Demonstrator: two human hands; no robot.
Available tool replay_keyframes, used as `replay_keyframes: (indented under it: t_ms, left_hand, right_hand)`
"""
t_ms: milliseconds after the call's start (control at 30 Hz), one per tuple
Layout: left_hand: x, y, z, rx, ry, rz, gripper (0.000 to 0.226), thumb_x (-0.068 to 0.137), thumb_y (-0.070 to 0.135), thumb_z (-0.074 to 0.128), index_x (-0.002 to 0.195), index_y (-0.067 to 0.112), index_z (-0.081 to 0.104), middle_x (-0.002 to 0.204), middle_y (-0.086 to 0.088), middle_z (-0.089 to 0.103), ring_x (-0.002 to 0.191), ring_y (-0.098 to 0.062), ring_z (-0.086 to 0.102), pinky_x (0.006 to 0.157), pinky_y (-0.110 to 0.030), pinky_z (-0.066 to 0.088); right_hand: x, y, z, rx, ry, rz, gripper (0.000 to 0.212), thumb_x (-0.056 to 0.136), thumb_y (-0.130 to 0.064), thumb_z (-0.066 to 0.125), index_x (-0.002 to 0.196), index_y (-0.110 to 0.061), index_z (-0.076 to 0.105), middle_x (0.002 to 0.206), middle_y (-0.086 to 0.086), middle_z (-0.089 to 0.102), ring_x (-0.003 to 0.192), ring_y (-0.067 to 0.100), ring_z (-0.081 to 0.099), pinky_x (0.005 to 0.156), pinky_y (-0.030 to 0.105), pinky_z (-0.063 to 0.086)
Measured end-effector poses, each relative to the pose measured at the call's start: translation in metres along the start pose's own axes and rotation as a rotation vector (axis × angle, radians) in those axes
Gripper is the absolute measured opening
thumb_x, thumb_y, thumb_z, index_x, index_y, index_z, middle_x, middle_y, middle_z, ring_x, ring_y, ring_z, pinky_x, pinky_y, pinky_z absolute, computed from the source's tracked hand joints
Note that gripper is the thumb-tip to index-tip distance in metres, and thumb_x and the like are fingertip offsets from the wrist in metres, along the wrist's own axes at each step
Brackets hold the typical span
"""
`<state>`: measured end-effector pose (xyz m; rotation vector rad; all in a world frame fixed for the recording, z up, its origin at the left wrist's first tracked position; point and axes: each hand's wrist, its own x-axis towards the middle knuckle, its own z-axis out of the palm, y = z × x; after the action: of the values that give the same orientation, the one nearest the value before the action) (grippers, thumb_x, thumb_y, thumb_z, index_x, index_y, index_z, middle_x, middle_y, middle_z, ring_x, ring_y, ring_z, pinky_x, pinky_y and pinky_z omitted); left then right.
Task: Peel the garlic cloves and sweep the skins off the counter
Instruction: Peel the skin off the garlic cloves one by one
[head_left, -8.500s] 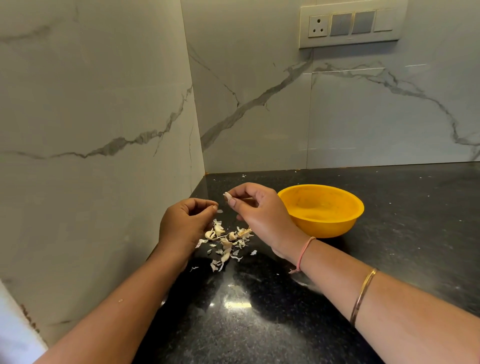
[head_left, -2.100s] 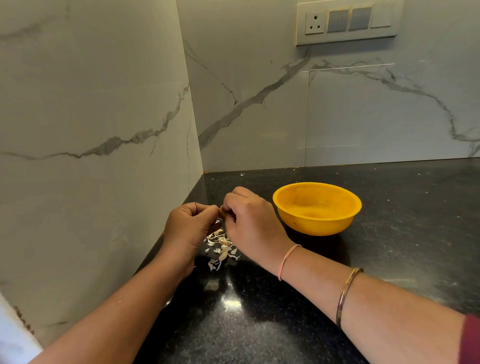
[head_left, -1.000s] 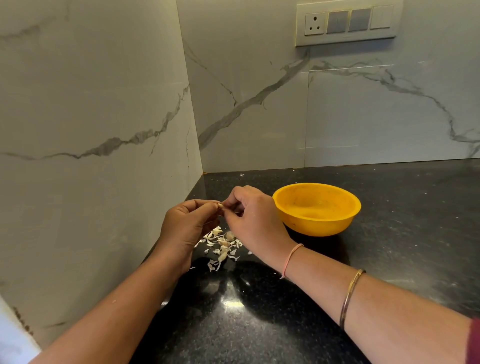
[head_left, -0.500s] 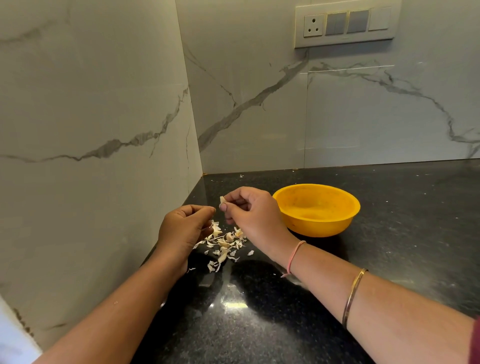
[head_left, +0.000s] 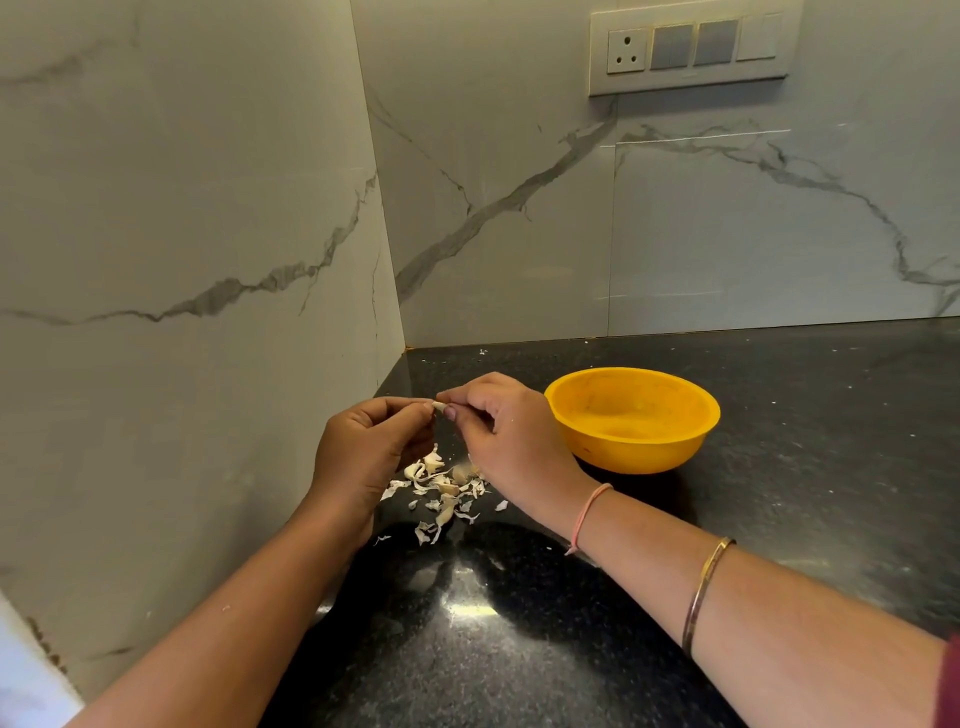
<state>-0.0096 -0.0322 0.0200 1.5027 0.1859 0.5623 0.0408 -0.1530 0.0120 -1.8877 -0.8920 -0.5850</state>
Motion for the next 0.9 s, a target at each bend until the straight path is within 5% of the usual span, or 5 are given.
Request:
replay_keyframes:
  t_ms: [433,900]
  left_hand:
    - [0.0007,-0.0003,-0.0008,-0.007,-0.002,-0.013,0.009,0.085,0.007,0.064,0.078,0.009,0.07,0.077,-0.012,0.068,0.07,-0.016,0.063,0.067,-0.02,0.057]
    - [0.0021,-0.0012,-0.001,-0.025,-0.043,-0.114,0.007,0.081,0.005,0.067,0.075,0.004,0.069,0.064,-0.005,0.068,0.057,-0.01,0.063,0.055,-0.016,0.053]
  right_hand:
    - [0.0015,-0.0004,0.0001,0.019,0.042,-0.056,0.016,0.081,0.0,0.068,0.097,-0.002,0.069,0.099,0.01,0.065,0.087,0.019,0.065,0.076,0.03,0.057]
    - [0.001,0.0012,-0.0051,-0.192,-0.044,-0.262,0.014,0.084,0.003,0.061,0.094,0.003,0.07,0.1,0.014,0.065,0.088,0.024,0.063,0.07,0.025,0.052]
